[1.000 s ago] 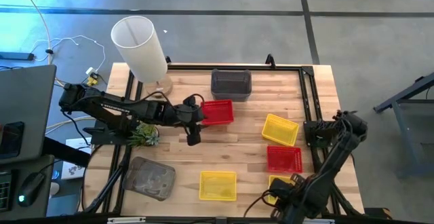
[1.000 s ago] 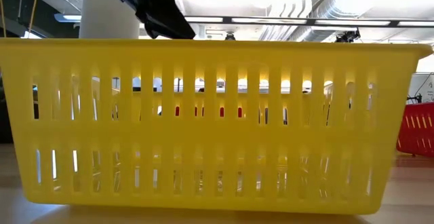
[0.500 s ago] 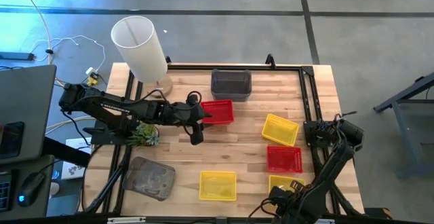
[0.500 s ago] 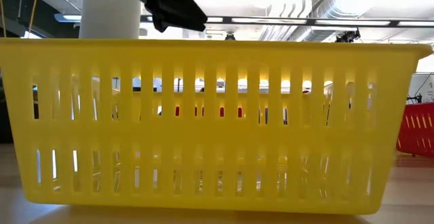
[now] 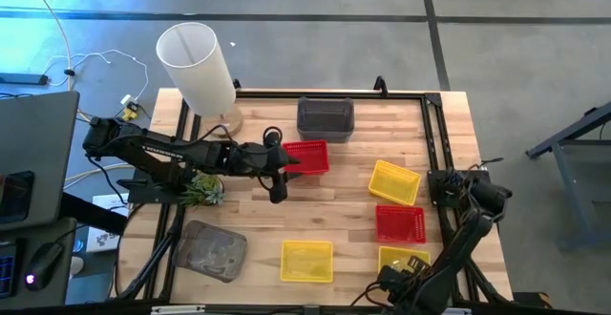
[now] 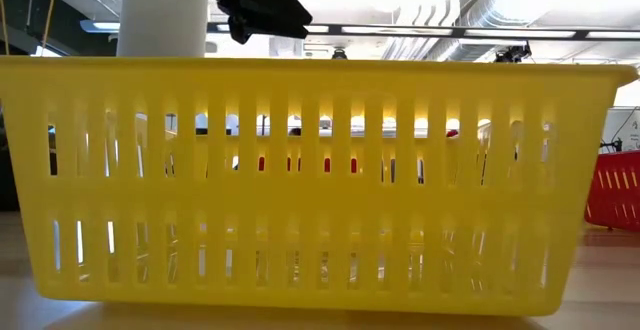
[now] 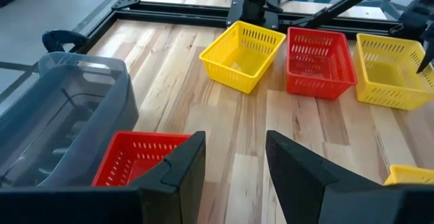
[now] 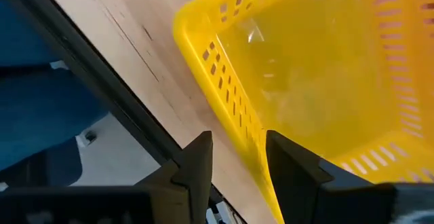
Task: Stack baskets by color
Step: Stack the bottom right yellow bin on the top yellow bin
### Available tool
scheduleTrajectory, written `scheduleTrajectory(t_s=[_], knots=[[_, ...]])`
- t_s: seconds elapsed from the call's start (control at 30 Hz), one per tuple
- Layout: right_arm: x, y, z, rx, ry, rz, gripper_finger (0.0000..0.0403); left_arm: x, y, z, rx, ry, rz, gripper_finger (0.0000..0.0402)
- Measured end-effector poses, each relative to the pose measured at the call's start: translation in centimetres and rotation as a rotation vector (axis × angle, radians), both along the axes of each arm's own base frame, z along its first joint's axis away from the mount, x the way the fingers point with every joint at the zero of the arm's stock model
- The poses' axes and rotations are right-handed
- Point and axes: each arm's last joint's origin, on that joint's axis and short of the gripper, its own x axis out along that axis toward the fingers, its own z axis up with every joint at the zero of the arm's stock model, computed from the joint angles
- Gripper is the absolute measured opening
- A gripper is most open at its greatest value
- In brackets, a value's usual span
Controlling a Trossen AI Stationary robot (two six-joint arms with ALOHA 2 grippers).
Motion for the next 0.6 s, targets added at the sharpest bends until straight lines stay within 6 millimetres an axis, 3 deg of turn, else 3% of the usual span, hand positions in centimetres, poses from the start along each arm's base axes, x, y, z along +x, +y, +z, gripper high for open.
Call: scheduleTrajectory(t_s=[0.2, 0.3, 0.47, 0.6], knots=[[0.1, 0.4, -1.6, -0.014, 0.054, -0.004, 0.0118, 0.0, 0.0, 0.0, 0.0, -0.001, 0.0, 0.0141], [0.1, 0.5, -2.3, -0.018, 0.083, -0.031, 0.009, 0.0, 0.0, 0.0, 0.0, -0.001, 0.0, 0.0141], [0.2, 0.7, -2.5, -0.004, 0.088, -0.054, 0.001, 0.0, 0.0, 0.0, 0.008, 0.001, -0.004, 0.0141], [0.3, 0.8, -2.4, 0.006, 0.081, -0.074, 0.0012, 0.0, 0.0, 0.0, 0.007, 0.001, -0.004, 0.0141]])
